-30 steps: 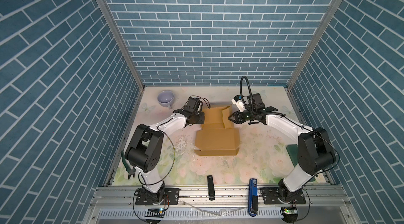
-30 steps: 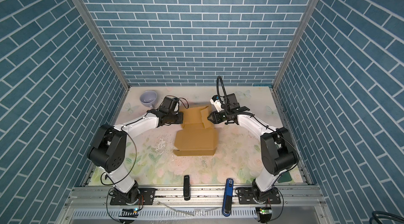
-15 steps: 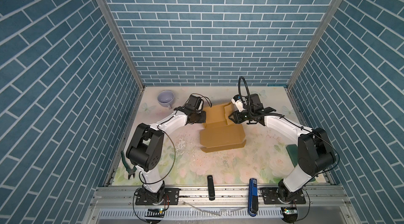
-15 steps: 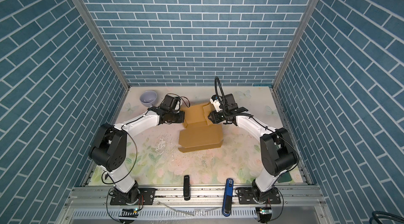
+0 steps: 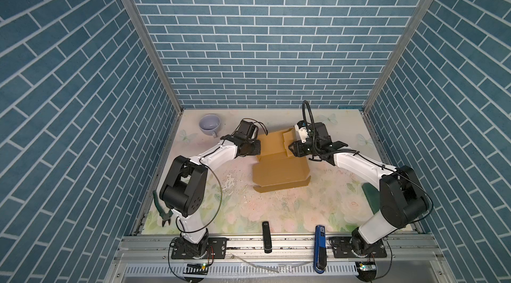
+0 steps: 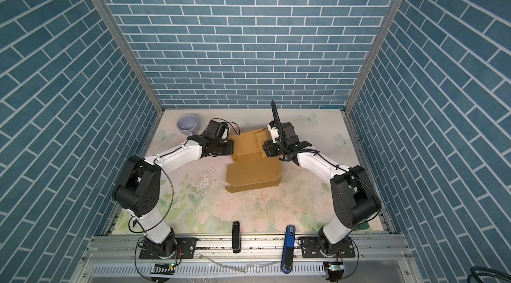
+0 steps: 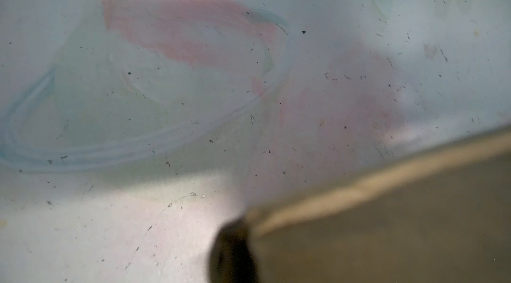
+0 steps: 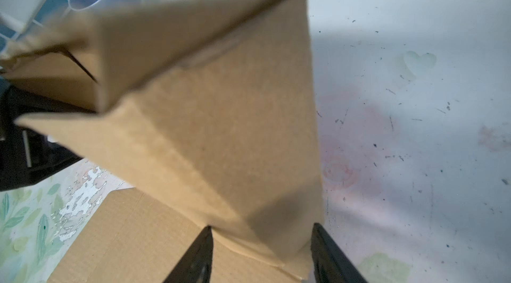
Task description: Fold the paper box
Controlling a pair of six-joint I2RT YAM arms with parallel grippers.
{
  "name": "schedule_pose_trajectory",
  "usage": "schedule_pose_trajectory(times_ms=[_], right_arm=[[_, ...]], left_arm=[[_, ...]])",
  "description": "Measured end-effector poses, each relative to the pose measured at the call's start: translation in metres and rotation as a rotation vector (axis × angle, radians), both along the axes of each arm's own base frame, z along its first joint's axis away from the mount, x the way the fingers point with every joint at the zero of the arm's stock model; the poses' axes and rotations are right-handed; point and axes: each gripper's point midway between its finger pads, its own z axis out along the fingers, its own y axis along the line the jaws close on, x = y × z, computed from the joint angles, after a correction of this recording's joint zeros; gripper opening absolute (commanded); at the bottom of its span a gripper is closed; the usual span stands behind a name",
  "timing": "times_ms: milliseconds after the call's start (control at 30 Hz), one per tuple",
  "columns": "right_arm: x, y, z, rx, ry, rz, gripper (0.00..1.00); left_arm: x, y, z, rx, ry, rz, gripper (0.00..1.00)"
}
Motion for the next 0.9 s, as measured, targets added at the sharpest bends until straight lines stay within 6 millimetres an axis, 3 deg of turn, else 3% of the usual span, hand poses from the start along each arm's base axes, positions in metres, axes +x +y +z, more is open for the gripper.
schedule_pose_trajectory(times_ms=[200,300,400,600,700,900], right_arm=[[0.0,0.001,-0.004,-0.007,-0.008,-0.022,0.57],[0.002,-0.001,-0.005,-0.005,-0.018,-0.038,0.51],[0.004,-0.004,-0.007,-0.008,-0.024,-0.064,0.39],[0.005,-0.012,-0.016,-0.033,-0.027,-0.106,0.32],[0.006,-0.016,-0.018,-0.048,-0.032,-0.122,0.32],[0.005,-0.012,-0.018,-0.032,-0.04,-0.106,0.46]], left_arm=[[0.001,0.002,-0.001,0.014,-0.004,0.009,0.05],[0.001,0.003,-0.001,0.02,-0.007,0.013,0.05],[0.001,0.004,-0.001,0.026,-0.01,0.017,0.05],[0.002,0.005,-0.001,0.033,-0.015,0.021,0.05],[0.002,0.006,-0.002,0.034,-0.013,0.021,0.05],[0.003,0.008,-0.002,0.044,-0.018,0.03,0.05]])
